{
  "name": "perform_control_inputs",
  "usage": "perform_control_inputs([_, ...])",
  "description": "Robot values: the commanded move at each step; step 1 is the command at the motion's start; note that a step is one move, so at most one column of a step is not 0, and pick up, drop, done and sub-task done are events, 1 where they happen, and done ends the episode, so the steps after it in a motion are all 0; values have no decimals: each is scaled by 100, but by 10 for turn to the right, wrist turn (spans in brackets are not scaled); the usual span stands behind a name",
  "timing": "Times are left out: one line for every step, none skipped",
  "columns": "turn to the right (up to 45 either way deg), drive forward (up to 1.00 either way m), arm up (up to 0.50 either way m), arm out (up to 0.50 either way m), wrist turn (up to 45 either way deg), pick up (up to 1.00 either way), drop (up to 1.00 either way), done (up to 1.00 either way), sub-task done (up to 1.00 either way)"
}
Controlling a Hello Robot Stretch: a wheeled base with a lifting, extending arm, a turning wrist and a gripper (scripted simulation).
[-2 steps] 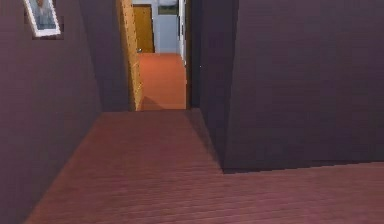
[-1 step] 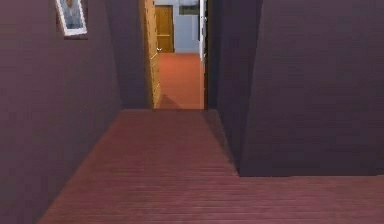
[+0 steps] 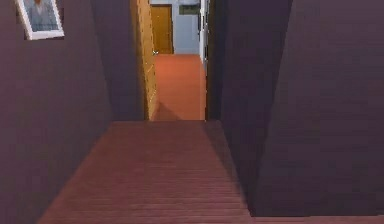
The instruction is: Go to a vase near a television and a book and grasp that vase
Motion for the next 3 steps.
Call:
perform_control_inputs([-30, 0, 0, 0, 0, 0, 0, 0, 0])
perform_control_inputs([0, 100, 0, 0, 0, 0, 0, 0, 0])
perform_control_inputs([0, 100, 0, 0, 0, 0, 0, 0, 0])
